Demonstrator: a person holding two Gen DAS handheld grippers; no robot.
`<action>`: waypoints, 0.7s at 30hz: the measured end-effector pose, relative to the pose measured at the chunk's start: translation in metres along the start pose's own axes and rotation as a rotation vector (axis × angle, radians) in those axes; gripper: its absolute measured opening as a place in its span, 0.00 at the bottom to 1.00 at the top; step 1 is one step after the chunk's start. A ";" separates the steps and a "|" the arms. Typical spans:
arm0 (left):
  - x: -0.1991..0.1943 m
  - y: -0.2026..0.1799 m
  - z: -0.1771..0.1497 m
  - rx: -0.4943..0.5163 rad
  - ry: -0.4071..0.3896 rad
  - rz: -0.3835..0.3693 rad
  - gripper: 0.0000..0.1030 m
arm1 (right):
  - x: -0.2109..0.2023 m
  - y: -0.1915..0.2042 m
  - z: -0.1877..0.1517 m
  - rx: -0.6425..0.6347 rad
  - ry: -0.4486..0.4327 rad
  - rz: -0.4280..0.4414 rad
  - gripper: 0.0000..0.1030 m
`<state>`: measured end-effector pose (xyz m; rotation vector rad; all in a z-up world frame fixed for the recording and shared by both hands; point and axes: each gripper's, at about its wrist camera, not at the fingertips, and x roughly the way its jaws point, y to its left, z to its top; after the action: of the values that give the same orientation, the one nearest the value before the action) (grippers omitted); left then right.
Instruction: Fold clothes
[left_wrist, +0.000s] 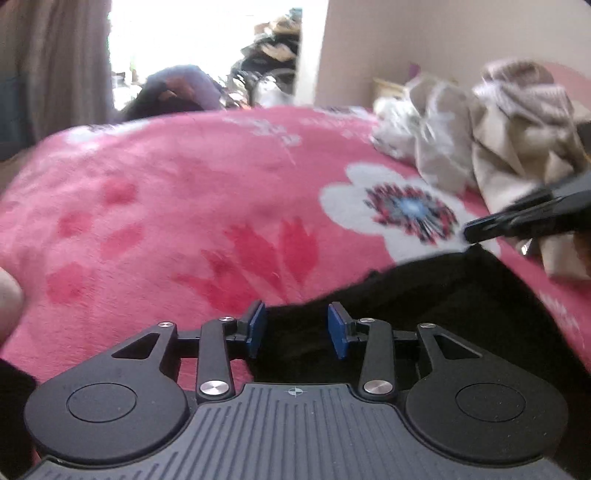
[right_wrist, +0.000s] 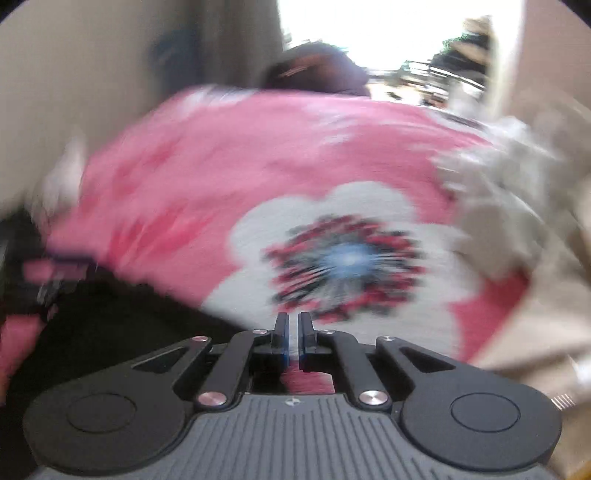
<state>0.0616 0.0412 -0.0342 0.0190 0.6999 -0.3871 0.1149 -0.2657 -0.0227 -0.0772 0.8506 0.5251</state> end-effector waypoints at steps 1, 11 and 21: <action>-0.004 0.001 0.002 -0.006 -0.012 -0.009 0.36 | -0.006 -0.002 0.000 0.012 -0.007 0.035 0.05; 0.011 0.005 0.009 -0.062 0.041 0.097 0.37 | -0.006 -0.014 -0.010 0.024 0.054 -0.142 0.05; -0.051 -0.052 -0.019 0.071 0.151 -0.113 0.38 | -0.044 0.054 -0.058 -0.310 0.198 0.227 0.06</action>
<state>-0.0046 0.0130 -0.0110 0.0767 0.8380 -0.5226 0.0251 -0.2524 -0.0212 -0.3232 0.9707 0.8716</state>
